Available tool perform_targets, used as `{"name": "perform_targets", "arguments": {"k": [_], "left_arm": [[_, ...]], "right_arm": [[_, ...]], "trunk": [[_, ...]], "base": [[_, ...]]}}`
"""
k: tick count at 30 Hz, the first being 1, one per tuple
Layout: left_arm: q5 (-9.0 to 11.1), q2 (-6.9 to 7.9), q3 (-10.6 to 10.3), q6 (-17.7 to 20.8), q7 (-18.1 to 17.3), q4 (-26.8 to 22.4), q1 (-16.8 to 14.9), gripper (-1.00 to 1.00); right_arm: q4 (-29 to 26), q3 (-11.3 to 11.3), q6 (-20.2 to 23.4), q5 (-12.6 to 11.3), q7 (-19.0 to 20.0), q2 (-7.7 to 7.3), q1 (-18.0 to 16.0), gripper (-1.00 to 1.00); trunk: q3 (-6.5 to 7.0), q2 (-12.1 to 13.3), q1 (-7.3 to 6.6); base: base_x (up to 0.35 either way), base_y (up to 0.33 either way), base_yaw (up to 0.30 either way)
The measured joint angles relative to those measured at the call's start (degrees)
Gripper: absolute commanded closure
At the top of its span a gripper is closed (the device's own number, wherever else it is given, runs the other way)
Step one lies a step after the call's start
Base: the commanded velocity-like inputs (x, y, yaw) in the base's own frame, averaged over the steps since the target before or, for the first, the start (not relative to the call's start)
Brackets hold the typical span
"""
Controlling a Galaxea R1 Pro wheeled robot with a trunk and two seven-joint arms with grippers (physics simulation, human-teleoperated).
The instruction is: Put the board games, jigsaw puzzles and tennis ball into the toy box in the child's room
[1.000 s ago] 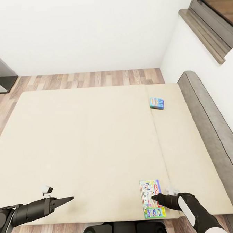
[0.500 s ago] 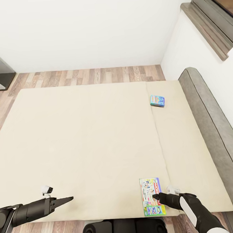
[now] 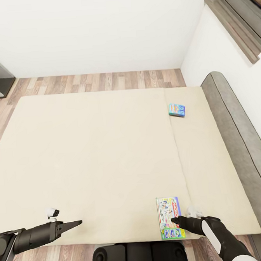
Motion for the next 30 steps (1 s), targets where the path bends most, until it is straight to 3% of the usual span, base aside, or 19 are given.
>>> {"name": "perform_targets", "arguments": {"k": [23,30], "left_arm": [[-0.04,-0.05,0.0,0.0,0.0,0.08,0.0,-1.0],[-0.07,-0.05,0.0,-0.02,0.0,0.14,0.0,-1.0]], "right_arm": [[-0.04,0.55,-0.11,0.01,0.05,0.0,0.0,-1.0],[-0.02,0.62,-1.35,0.13,2.31,0.06,0.0,-1.0]], "trunk": [[-2.17,0.0,0.0],[-2.83,0.0,0.0]], "base": [[0.0,0.0,0.0],[0.0,0.0,0.0]]}}
